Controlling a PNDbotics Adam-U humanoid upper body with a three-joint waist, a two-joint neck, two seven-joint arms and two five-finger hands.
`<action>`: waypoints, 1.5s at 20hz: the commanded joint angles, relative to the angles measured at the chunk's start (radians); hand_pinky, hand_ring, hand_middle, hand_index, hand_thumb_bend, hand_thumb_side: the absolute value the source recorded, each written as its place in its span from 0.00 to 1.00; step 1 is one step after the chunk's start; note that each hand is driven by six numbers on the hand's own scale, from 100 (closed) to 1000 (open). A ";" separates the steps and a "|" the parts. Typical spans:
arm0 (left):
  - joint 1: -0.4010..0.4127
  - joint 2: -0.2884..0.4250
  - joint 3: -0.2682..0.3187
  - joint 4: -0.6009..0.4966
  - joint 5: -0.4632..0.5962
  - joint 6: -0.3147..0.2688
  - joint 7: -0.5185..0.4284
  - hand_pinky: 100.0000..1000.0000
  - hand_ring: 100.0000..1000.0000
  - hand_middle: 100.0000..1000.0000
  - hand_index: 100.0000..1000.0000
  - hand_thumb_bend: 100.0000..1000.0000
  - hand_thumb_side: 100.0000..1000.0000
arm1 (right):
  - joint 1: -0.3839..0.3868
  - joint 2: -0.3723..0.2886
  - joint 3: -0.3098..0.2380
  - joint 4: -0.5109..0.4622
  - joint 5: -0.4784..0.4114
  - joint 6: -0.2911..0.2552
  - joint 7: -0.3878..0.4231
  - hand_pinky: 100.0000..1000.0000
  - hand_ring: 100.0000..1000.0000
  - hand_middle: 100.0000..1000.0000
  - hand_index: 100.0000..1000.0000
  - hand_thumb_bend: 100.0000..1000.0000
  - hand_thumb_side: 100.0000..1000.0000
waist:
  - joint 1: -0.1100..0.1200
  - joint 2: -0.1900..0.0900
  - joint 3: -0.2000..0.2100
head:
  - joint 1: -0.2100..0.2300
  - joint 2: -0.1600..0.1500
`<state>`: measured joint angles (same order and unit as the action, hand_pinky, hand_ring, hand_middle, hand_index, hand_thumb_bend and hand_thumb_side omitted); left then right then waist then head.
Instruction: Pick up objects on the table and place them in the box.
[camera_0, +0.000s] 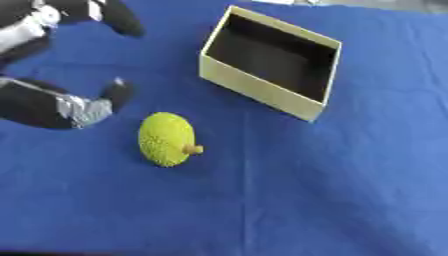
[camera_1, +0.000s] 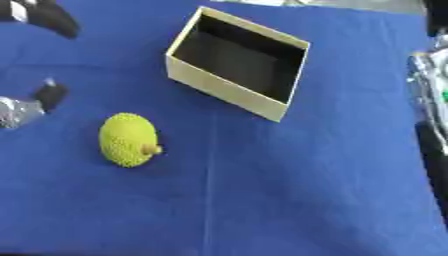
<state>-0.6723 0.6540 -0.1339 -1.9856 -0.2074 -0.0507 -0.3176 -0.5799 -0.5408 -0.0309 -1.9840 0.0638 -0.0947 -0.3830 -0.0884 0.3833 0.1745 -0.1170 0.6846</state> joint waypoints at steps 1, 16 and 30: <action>0.022 0.046 0.102 -0.014 0.125 0.013 0.254 0.87 0.70 0.69 0.74 0.08 0.19 | -0.012 -0.030 -0.015 -0.016 0.001 -0.002 -0.007 0.72 0.63 0.57 0.71 0.30 0.63 | 0.003 -0.017 0.003 | -0.023 0.000; 0.077 0.093 0.148 -0.014 0.271 -0.137 0.691 0.85 0.71 0.69 0.74 0.28 0.02 | -0.016 -0.031 -0.016 -0.016 0.003 -0.003 -0.010 0.72 0.63 0.57 0.71 0.30 0.63 | 0.001 -0.016 0.001 | -0.032 0.008; 0.109 0.323 -0.200 0.005 0.058 -0.054 0.477 0.90 0.83 0.81 0.80 0.77 0.35 | -0.037 -0.024 0.001 -0.016 -0.007 -0.004 0.008 0.72 0.63 0.57 0.71 0.30 0.63 | 0.011 -0.013 -0.036 | 0.034 -0.005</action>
<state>-0.5498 0.9335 -0.3157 -1.9768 -0.1297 -0.0978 0.1769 -0.6024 -0.5421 -0.0249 -1.9840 0.0621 -0.0968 -0.3789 -0.0833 0.3894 0.1399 -0.0886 0.6919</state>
